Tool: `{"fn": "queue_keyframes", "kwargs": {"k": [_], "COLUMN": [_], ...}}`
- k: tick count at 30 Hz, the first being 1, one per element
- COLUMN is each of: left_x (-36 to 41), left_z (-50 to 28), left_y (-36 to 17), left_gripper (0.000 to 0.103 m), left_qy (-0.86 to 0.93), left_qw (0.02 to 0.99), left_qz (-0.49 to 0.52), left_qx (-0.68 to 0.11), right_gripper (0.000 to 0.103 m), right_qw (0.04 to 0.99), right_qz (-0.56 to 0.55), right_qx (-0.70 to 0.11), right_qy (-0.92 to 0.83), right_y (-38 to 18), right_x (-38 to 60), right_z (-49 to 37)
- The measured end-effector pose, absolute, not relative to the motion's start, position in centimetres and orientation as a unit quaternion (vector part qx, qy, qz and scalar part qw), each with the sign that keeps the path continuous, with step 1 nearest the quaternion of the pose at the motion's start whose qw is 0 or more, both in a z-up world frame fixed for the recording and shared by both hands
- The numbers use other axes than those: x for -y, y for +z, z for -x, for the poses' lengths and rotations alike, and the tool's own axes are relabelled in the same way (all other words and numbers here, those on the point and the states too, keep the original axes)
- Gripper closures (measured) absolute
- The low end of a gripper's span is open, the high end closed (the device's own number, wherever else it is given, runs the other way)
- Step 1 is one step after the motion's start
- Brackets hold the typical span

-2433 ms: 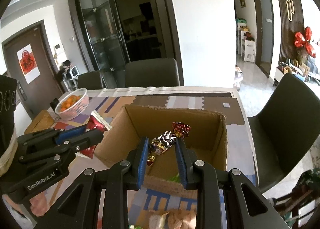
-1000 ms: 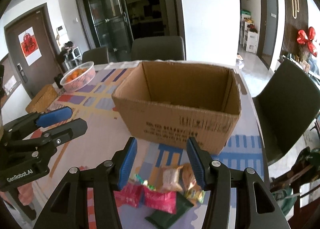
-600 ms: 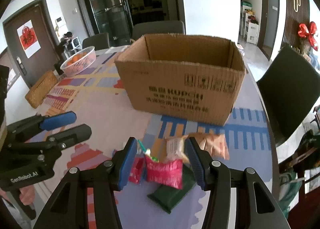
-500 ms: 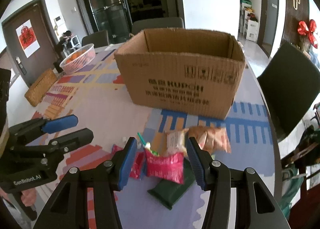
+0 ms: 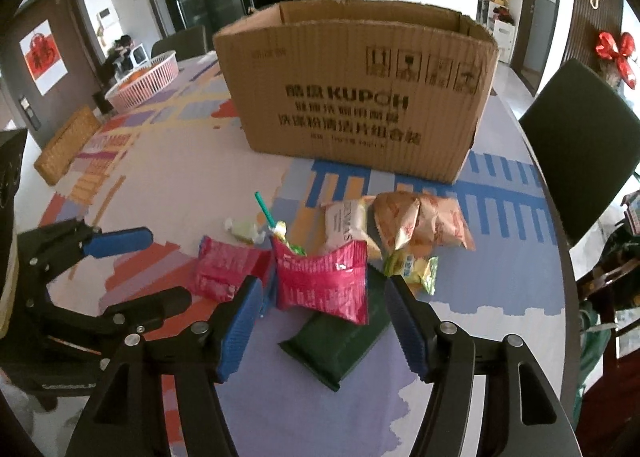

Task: Organize snacks
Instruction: 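Move both tools back toward the remaining snacks, then grasp the red snack bag with the left tool while the right tool grasps the pink bag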

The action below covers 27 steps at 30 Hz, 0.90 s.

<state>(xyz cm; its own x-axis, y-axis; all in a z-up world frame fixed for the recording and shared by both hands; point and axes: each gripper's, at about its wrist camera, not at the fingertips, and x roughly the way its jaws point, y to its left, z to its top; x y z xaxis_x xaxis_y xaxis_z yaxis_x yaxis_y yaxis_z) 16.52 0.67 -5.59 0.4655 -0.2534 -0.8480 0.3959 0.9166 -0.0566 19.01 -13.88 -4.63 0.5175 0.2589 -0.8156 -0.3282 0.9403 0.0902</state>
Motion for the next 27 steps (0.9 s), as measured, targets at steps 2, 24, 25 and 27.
{"fn": "queue_keyframes", "kwargs": {"k": [2,24,25,27], "left_x": [-0.3,2.4,2.1,1.9], "left_z": [-16.9,-21.4,-21.6,-21.6], "left_y": [-6.0,-9.6,-9.6,-9.7], "left_gripper": [0.031,0.039,0.040,0.044], "left_qy": [-0.205,-0.274,-0.277,-0.279], "left_qw": [0.845,0.795,0.796,0.797], "left_qz": [-0.096,-0.198,-0.189,-0.180], "left_qx": [-0.485,-0.503,-0.504,-0.504], "right_gripper": [0.039,0.039,0.039,0.039], "right_qw": [0.866,0.845,0.844,0.842], "right_qz": [0.039,0.034,0.031,0.024], "right_qx": [-0.468,-0.506,-0.507,-0.510], "right_qy": [0.171,0.169,0.169,0.172], "right_y": [-5.1,-8.3,-8.4,-8.6], "right_x": [13.7,13.1,13.2,13.1], "right_z": [-19.1,-21.8,-21.9,-22.2]}}
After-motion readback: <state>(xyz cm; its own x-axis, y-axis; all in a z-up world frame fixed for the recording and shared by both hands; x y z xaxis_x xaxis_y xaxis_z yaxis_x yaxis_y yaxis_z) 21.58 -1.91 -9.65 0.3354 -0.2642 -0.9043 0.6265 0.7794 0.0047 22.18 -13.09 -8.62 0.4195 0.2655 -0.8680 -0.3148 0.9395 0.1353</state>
